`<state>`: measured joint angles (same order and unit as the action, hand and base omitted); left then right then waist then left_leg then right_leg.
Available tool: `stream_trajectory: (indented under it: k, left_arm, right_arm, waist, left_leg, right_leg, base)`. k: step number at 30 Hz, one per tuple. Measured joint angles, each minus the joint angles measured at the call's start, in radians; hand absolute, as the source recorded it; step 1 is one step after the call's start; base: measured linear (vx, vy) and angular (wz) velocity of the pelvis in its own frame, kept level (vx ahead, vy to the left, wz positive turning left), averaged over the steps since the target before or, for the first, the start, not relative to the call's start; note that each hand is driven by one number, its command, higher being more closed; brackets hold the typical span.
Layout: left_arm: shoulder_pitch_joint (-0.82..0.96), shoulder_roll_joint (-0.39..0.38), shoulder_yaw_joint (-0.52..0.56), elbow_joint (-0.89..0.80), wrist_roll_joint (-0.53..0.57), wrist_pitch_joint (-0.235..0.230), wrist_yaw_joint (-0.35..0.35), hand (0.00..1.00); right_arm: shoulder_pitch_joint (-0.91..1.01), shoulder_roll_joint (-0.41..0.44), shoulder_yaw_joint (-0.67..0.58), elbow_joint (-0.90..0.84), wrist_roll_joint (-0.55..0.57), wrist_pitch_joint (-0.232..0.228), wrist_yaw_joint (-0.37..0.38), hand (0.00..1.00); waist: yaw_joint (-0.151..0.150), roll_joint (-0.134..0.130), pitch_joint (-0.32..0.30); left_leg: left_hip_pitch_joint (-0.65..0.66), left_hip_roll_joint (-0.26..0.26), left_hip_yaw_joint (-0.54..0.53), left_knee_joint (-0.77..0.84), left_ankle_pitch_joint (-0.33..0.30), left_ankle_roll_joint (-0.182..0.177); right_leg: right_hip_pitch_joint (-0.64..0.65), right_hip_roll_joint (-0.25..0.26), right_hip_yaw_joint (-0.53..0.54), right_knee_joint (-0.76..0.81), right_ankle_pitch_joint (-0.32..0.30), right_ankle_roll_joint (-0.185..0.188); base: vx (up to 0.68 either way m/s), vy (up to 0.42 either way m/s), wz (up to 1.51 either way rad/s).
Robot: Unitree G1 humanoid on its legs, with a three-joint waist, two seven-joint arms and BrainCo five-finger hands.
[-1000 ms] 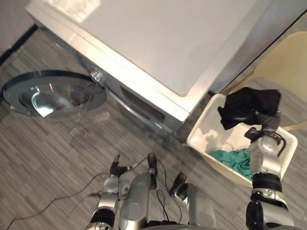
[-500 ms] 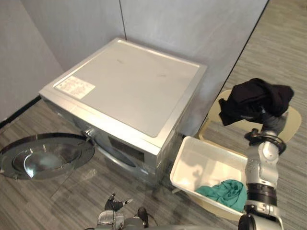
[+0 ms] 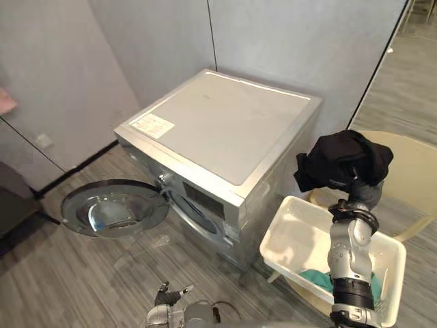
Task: Pick up the laundry basket with both hands and put the clothes into the washing machine.
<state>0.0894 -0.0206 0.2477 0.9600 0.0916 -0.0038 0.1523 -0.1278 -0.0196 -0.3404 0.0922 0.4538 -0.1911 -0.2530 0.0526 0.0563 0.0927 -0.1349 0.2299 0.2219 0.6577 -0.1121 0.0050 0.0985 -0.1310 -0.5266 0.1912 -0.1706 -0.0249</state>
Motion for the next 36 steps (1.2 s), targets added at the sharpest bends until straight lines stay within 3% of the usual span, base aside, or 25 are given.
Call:
stream_trajectory:
  k: [1,4,6,7,8,9,10,11,12,15,16,18,19,20,22,24,25,30,31,33,36]
  left_arm:
    - [0.008,0.002,0.0,0.006,0.001,0.0,0.003,0.0]
    - [0.018,0.001,-0.001,0.006,0.012,0.013,0.004,0.0]
    - [0.016,0.001,-0.009,0.005,0.024,0.026,0.003,0.0]
    - [0.01,0.002,-0.033,0.005,0.033,0.029,0.002,0.0]
    - [0.005,0.009,-0.058,0.005,0.04,0.029,0.002,0.0]
    - [-0.002,0.019,-0.084,0.003,0.04,0.029,0.002,0.0]
    - [-0.004,0.038,-0.117,-0.002,0.043,0.027,0.002,0.0]
    - [-0.004,0.041,-0.124,-0.003,0.047,0.027,0.003,0.0]
    - [-0.005,0.046,-0.142,-0.014,0.061,0.027,0.002,0.0]
    - [-0.011,0.047,-0.179,-0.028,0.078,0.015,0.002,0.0]
    - [-0.015,0.043,-0.188,-0.024,0.092,0.015,0.002,0.0]
    - [-0.012,0.047,-0.202,-0.018,0.111,0.014,0.001,0.0]
    - [-0.001,0.051,-0.195,-0.004,0.115,0.016,0.001,0.0]
    - [-0.002,0.058,-0.197,-0.001,0.123,0.018,0.001,0.0]
    - [0.001,0.087,-0.192,0.005,0.153,0.019,0.0,0.0]
    - [0.001,0.088,-0.174,0.01,0.16,0.021,-0.001,0.0]
    - [-0.005,0.061,-0.175,0.016,0.169,0.022,-0.023,0.0]
    - [-0.035,0.033,-0.167,0.007,0.158,0.02,-0.019,0.0]
    - [-0.04,0.027,-0.166,0.001,0.139,0.019,-0.016,0.0]
    - [-0.037,0.015,-0.167,-0.032,0.101,0.013,-0.014,0.0]
    - [-0.01,0.005,-0.169,-0.039,0.096,0.012,-0.014,0.0]
  right_arm:
    - [0.026,0.0,-0.015,0.0,0.008,0.0,-0.006,1.0]
    - [0.048,-0.013,-0.017,0.0,0.009,-0.002,-0.007,1.0]
    - [0.053,-0.005,-0.032,0.0,0.009,-0.001,-0.007,1.0]
    - [0.058,-0.002,-0.043,0.0,0.009,0.0,-0.007,1.0]
    - [0.067,0.014,-0.049,0.0,0.009,0.0,-0.008,1.0]
    - [0.077,0.036,-0.046,0.0,0.009,0.001,-0.008,1.0]
    - [0.084,0.069,-0.027,0.0,0.008,0.001,-0.006,1.0]
    - [0.084,0.073,-0.021,0.0,0.008,0.001,-0.006,1.0]
    - [0.085,0.086,-0.004,-0.001,0.008,0.001,-0.006,1.0]
    - [0.101,0.091,-0.01,-0.005,0.006,0.001,-0.008,1.0]
    - [0.122,0.09,-0.031,-0.011,-0.001,0.003,-0.018,1.0]
    - [0.135,0.091,-0.053,-0.02,-0.003,0.004,-0.033,1.0]
    - [0.139,0.093,-0.063,-0.022,-0.003,0.004,-0.037,1.0]
    - [0.147,0.096,-0.072,-0.029,-0.003,0.004,-0.038,1.0]
    - [0.174,0.101,-0.085,-0.098,-0.005,0.003,-0.036,1.0]
    - [0.175,0.101,-0.09,-0.138,-0.007,-0.001,-0.029,1.0]
    - [0.184,0.102,-0.12,-0.156,-0.012,-0.024,-0.027,1.0]
    - [0.211,0.103,-0.129,-0.158,-0.011,-0.036,-0.029,1.0]
    - [0.221,0.103,-0.119,-0.158,-0.01,-0.037,-0.031,1.0]
    - [0.244,0.1,-0.09,-0.171,-0.008,-0.038,-0.031,1.0]
    - [0.245,0.096,-0.043,-0.186,0.001,-0.038,-0.028,1.0]
  waist:
    - [-0.022,0.0,-0.001]
    - [-0.043,0.012,-0.012]
    - [-0.055,0.023,-0.016]
    - [-0.068,0.042,-0.021]
    - [-0.072,0.031,-0.021]
    - [-0.075,0.001,-0.024]
    - [-0.066,-0.036,-0.031]
    - [-0.064,-0.041,-0.033]
    - [-0.059,-0.061,-0.04]
    - [-0.047,-0.058,-0.037]
    - [-0.042,-0.045,-0.036]
    - [-0.038,-0.034,-0.034]
    - [-0.044,-0.024,-0.025]
    - [-0.05,-0.023,-0.02]
    - [-0.066,-0.034,-0.009]
    - [-0.069,-0.042,-0.009]
    - [-0.095,-0.053,-0.017]
    - [-0.097,-0.045,-0.021]
    - [-0.098,-0.049,-0.021]
    - [-0.089,-0.04,-0.014]
    - [-0.087,-0.002,0.0]
  left_leg:
    - [0.041,0.052,-0.028,-0.003,0.006,-0.009]
    - [0.076,0.108,-0.108,-0.074,0.037,-0.056]
    - [0.112,0.12,-0.136,-0.244,0.093,-0.144]
    - [0.152,0.12,-0.109,-0.345,0.086,-0.193]
    - [0.185,0.102,-0.093,-0.4,0.056,-0.226]
    - [0.2,0.07,-0.077,-0.442,0.043,-0.235]
    - [0.207,0.006,-0.068,-0.492,0.042,-0.235]
    - [0.207,-0.005,-0.068,-0.499,0.041,-0.233]
    - [0.211,-0.035,-0.067,-0.514,0.033,-0.217]
    - [0.227,-0.121,-0.047,-0.561,0.008,-0.168]
    - [0.229,-0.15,-0.039,-0.591,-0.006,-0.123]
    - [0.229,-0.163,-0.032,-0.607,-0.012,-0.096]
    - [0.235,-0.163,-0.022,-0.607,-0.017,-0.06]
    - [0.239,-0.158,-0.025,-0.606,-0.018,-0.052]
    - [0.259,-0.15,-0.013,-0.607,-0.019,-0.04]
    - [0.261,-0.138,0.006,-0.608,-0.02,-0.043]
    - [0.242,-0.117,0.026,-0.625,0.042,-0.1]
    - [0.242,-0.095,0.027,-0.594,0.057,-0.112]
    - [0.22,-0.089,0.026,-0.539,0.051,-0.106]
    - [0.089,-0.047,0.03,-0.231,0.016,-0.062]
    - [0.017,0.024,0.013,0.021,0.03,-0.083]
  right_leg:
    - [-0.012,-0.023,-0.023,0.032,0.0,0.0]
    - [-0.099,-0.066,-0.038,0.118,-0.007,0.012]
    - [-0.169,-0.109,-0.058,0.207,-0.017,0.033]
    - [-0.175,-0.136,-0.084,0.252,-0.018,0.04]
    - [-0.173,-0.165,-0.091,0.273,-0.007,0.061]
    - [-0.17,-0.196,-0.09,0.276,0.007,0.085]
    - [-0.165,-0.247,-0.085,0.244,0.043,0.128]
    - [-0.163,-0.254,-0.084,0.233,0.055,0.136]
    - [-0.147,-0.272,-0.079,0.185,0.109,0.146]
    - [-0.142,-0.335,-0.063,0.116,0.23,0.138]
    - [-0.166,-0.358,-0.034,0.122,0.286,0.081]
    - [-0.2,-0.359,0.013,0.136,0.335,0.012]
    - [-0.248,-0.331,0.112,0.205,0.326,-0.002]
    - [-0.253,-0.306,0.139,0.244,0.289,0.022]
    - [-0.262,-0.189,0.138,0.346,0.082,0.061]
    - [-0.261,-0.113,0.136,0.313,0.025,0.076]
    - [-0.238,-0.051,0.141,0.203,0.018,0.08]
    - [-0.187,-0.016,0.136,0.136,0.009,0.081]
    - [-0.159,-0.004,0.147,0.089,-0.008,0.072]
    - [-0.085,0.018,0.149,-0.018,-0.03,0.045]
    - [-0.036,0.051,0.174,-0.015,-0.021,0.039]
  base:
    - [-0.09,0.169,0.66]
    - [-0.1,0.231,0.43]
    - [-0.08,0.306,0.6]
    - [-0.07,0.407,0.97]
    - [-0.07,0.436,1.01]
    - [-0.15,0.535,0.87]
    - [-0.16,0.441,0.55]
    - [-0.2,0.484,0.39]
    - [-0.17,0.372,0.18]
    - [-0.18,0.327,0.05]
    - [-0.23,0.321,-0.02]
    - [-0.17,0.244,-0.18]
    - [-0.09,0.179,-0.26]
    - [-0.06,0.142,-0.22]
    - [0.01,0.042,-0.19]
    - [0.08,-0.086,-0.51]
    - [0.12,-0.202,-0.56]
    - [0.06,-0.082,0.03]
    - [0.02,-0.108,0.37]
    - [-0.01,-0.093,0.28]
    - [0.03,-0.038,-0.22]
